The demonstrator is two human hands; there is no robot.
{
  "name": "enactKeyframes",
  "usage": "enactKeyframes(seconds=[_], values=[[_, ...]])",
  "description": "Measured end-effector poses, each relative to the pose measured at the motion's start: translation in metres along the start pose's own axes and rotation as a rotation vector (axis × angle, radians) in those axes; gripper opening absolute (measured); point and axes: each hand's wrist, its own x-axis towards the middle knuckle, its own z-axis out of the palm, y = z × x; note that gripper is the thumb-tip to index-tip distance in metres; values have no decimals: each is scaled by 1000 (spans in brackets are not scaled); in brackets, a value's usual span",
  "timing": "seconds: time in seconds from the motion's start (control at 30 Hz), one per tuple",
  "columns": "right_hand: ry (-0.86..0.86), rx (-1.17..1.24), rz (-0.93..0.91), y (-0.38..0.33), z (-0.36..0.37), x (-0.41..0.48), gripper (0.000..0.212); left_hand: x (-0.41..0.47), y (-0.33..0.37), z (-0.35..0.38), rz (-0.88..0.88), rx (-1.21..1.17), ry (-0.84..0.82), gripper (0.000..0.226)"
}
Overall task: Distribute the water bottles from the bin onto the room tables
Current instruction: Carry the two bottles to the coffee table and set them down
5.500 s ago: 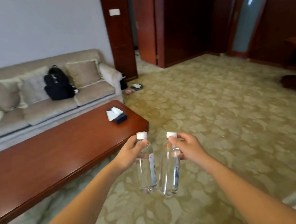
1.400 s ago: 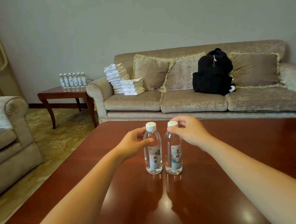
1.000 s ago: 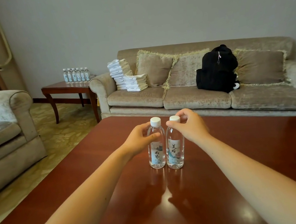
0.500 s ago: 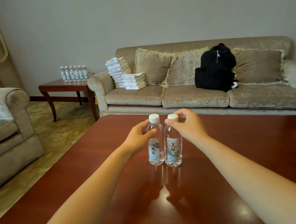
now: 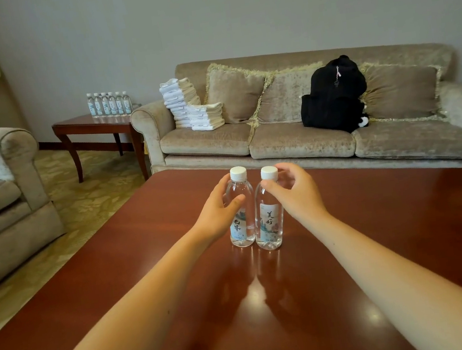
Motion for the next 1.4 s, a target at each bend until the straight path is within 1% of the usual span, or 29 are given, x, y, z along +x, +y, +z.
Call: enactKeyframes(seconds=[0.1, 0.23, 0.4, 0.53, 0.67, 0.73, 0.8, 0.93, 1.0, 1.07, 1.13, 1.23, 1.33, 1.4], values=[[26, 41, 0, 7, 1, -8, 40, -3, -4, 1, -31, 3, 33, 62], [49, 78, 35, 19, 4, -14, 56, -2, -13, 2, -61, -6, 69, 68], [14, 76, 99, 46, 4, -35, 72, -10, -36, 6, -85, -9, 132, 76], [-48, -90, 147, 70, 7, -57, 89, -31, -63, 16, -119, 91, 135, 83], [-143, -254, 130, 77, 8, -68, 97, -46, -74, 17, -67, 222, 118, 92], [-203, -366, 121, 78, 7, -71, 102, -50, -75, 15, -47, 331, 94, 93], [-295, -509, 163, 76, 6, -73, 111, -53, -75, 11, -48, 476, 41, 95], [-479, -759, 294, 66, -1, -69, 124, -64, -66, 4, -154, 758, -127, 106], [-588, -849, 350, 57, -8, -69, 128, -72, -59, -2, -203, 883, -219, 115], [-688, -891, 403, 43, -16, -72, 131, -80, -49, -8, -273, 969, -336, 121], [-757, -911, 447, 25, -26, -75, 131, -86, -32, -14, -352, 1002, -454, 122], [-805, -929, 483, -15, -45, -75, 130, -91, 10, -23, -422, 1023, -569, 110], [-814, -913, 505, -69, -68, -73, 131, -83, 73, -38, -433, 1037, -652, 104], [-804, -898, 517, -109, -84, -69, 131, -73, 120, -51, -419, 1026, -676, 103]])
